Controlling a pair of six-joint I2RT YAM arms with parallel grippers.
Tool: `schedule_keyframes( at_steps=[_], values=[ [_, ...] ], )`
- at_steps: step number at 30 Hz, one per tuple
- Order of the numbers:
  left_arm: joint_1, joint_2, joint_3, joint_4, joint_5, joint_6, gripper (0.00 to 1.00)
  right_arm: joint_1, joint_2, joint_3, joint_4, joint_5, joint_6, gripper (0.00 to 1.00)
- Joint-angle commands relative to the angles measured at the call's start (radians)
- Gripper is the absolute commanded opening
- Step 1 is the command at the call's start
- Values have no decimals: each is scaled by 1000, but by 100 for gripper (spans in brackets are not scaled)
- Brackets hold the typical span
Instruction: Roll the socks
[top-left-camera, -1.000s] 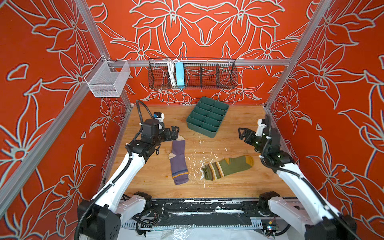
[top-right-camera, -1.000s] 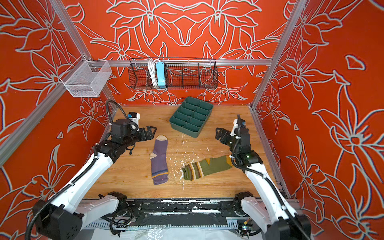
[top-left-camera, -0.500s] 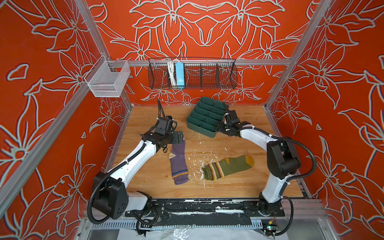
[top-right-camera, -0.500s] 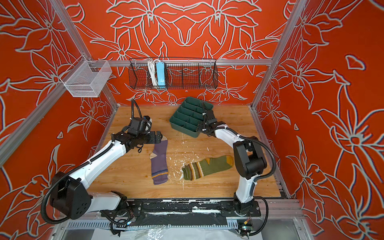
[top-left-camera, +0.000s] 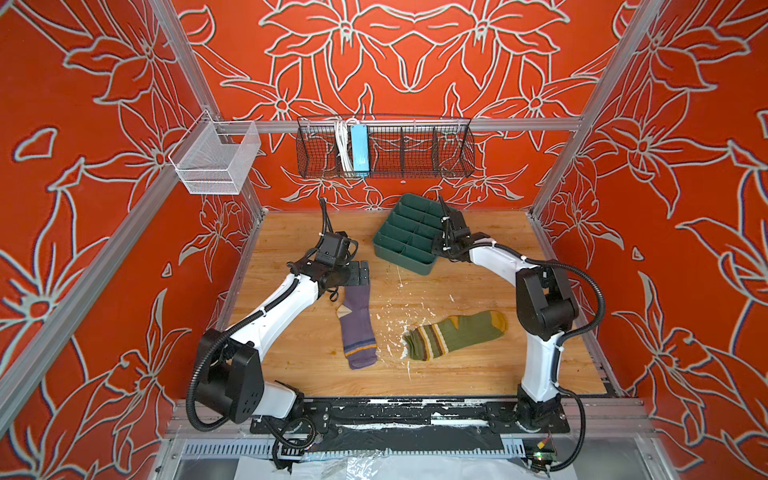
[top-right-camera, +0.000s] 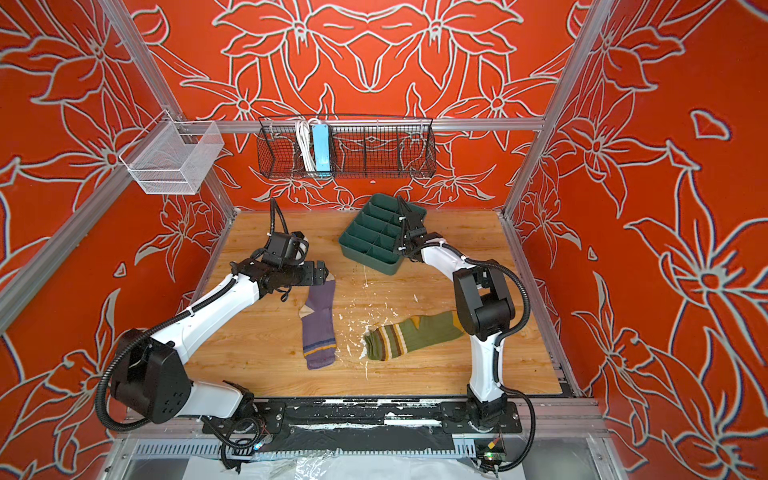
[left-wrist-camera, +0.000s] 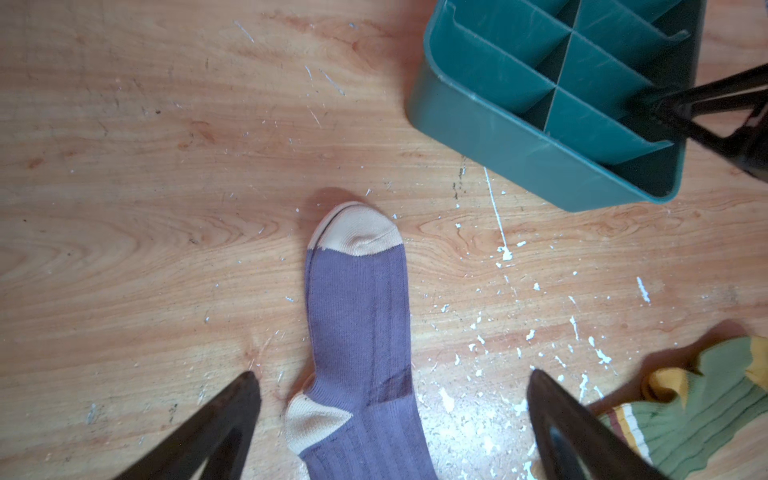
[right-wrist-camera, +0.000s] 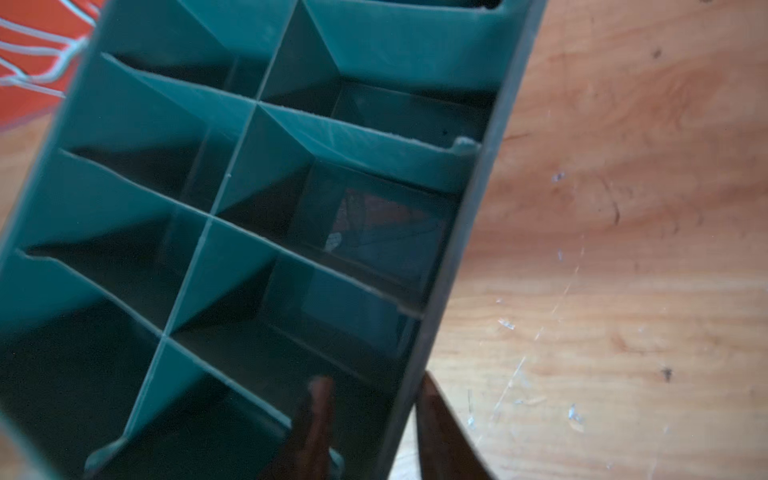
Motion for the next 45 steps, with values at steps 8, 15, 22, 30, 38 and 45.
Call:
schedule_keyframes(
  at_steps=[8,15,22,30,38,45],
  values=[
    [-2,5,52,-65,-14,25,99,-58,51,10,-19,39,-20,16],
    [-2,35,48,-67,0,27,98,-129,-81,-120,-52,84,-198,5],
    [-2,121,55,-76,26,-46,98,-158,-184,-243,-96,161,-399,5],
    [-2,203,32,-69,18,-200,99,-159,-195,-251,-177,291,-509,15],
    [-28,287,39,-2,-3,-266,97,-158,-316,-250,-197,194,-473,67],
    [-67,418,87,54,3,-305,94,-154,-550,-353,-112,-72,-432,68]
  ],
)
